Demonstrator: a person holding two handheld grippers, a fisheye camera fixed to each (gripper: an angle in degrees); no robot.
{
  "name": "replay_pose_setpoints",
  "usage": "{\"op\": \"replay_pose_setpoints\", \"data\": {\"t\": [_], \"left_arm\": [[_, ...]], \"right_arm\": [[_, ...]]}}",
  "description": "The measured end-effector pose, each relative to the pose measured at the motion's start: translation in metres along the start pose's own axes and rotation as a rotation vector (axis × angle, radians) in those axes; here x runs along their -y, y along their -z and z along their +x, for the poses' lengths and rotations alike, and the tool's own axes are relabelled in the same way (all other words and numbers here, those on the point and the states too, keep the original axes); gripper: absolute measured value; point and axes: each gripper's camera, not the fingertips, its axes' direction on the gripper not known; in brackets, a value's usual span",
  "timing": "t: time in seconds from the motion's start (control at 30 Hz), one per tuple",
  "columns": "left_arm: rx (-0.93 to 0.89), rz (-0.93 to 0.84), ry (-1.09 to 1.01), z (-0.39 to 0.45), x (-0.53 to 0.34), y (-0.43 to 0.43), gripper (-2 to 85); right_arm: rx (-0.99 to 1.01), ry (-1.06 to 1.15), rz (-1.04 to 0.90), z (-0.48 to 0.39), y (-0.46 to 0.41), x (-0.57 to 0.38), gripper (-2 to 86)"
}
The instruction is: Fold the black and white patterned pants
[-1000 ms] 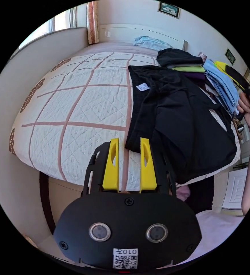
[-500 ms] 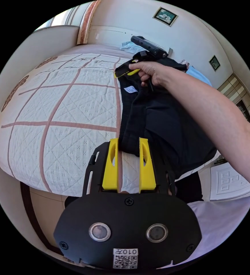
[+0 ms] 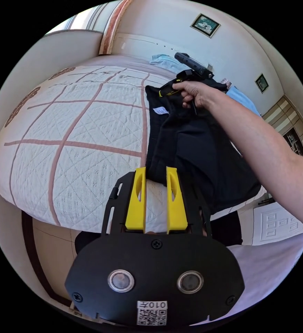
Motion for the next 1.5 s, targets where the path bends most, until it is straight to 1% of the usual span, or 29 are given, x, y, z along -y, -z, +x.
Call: {"op": "replay_pose_setpoints", "data": {"t": [0.07,0.13,0.27,0.37,0.43,0.47,0.53,0.57,0.6,0.67,0.73,0.87,0.93,1.0,1.13,1.17,1.2,1.27,1.4,1.47,1.5], "left_arm": [[-0.006,0.005,0.020,-0.004,-0.003,0.000,9.2],[0.009,0.002,0.015,-0.002,-0.004,-0.001,9.0],[0.059,0.000,-0.004,-0.001,-0.007,-0.005,7.0],[0.021,0.072,-0.019,-0.004,-0.015,0.012,4.8],[0.011,0.097,-0.053,0.000,-0.020,0.020,3.3],[-0.015,0.119,-0.081,0.002,-0.023,0.024,2.4],[-0.124,0.194,-0.105,0.002,-0.030,0.033,1.3],[-0.169,0.203,-0.119,0.003,-0.032,0.034,0.7],[-0.172,0.186,-0.138,0.007,-0.032,0.033,0.4],[-0.162,0.177,-0.151,0.011,-0.033,0.028,0.1],[-0.200,0.173,-0.149,0.012,-0.034,0.023,0.0],[-0.137,0.194,-0.122,0.009,-0.044,0.027,-0.1],[-0.074,0.173,-0.106,0.007,-0.046,0.027,-0.1],[0.065,0.128,-0.096,0.007,-0.048,0.027,0.0],[0.075,0.089,-0.071,-0.001,-0.050,0.020,0.2],[0.075,0.073,-0.054,-0.006,-0.051,0.015,0.3],[0.059,0.062,-0.036,-0.012,-0.052,0.010,0.2],[0.024,0.078,-0.008,-0.022,-0.057,0.007,0.0],[-0.073,0.127,-0.008,-0.033,-0.065,0.016,-0.2],[-0.117,0.138,-0.034,-0.031,-0.066,0.019,-0.2],[-0.168,0.143,-0.052,-0.028,-0.066,0.020,-0.2]], "right_arm": [[0.044,-0.025,0.026,0.008,0.007,0.001,3.4],[0.135,-0.058,0.077,0.018,0.019,0.001,3.3],[0.139,-0.030,0.055,0.011,0.019,0.014,3.9],[0.066,-0.012,0.021,-0.015,0.012,0.036,6.6],[0.005,0.006,-0.002,-0.044,0.002,0.056,10.6],[-0.016,0.007,-0.003,-0.050,0.000,0.061,11.4],[-0.047,-0.010,-0.002,-0.073,-0.007,0.077,12.8],[-0.038,-0.008,-0.013,-0.078,-0.010,0.080,12.9],[-0.040,0.000,-0.030,-0.090,-0.014,0.086,13.3],[-0.126,0.035,-0.050,-0.108,-0.020,0.091,14.0],[-0.174,0.044,-0.047,-0.121,-0.021,0.095,14.1],[-0.180,0.045,-0.071,-0.126,-0.024,0.103,13.0],[-0.123,0.003,-0.081,-0.118,-0.019,0.106,11.9],[-0.083,-0.035,-0.081,-0.109,-0.017,0.103,10.9],[-0.092,-0.015,-0.087,-0.113,-0.020,0.100,7.3],[-0.132,-0.027,-0.099,-0.113,-0.020,0.101,6.4],[-0.218,-0.014,-0.107,-0.116,-0.024,0.100,4.5],[-0.237,-0.004,-0.111,-0.116,-0.030,0.097,3.9],[-0.058,-0.063,-0.030,-0.102,-0.009,0.088,4.6],[-0.068,-0.065,-0.009,-0.103,-0.005,0.088,6.4],[-0.098,-0.057,-0.031,-0.105,-0.009,0.089,8.3]]}}
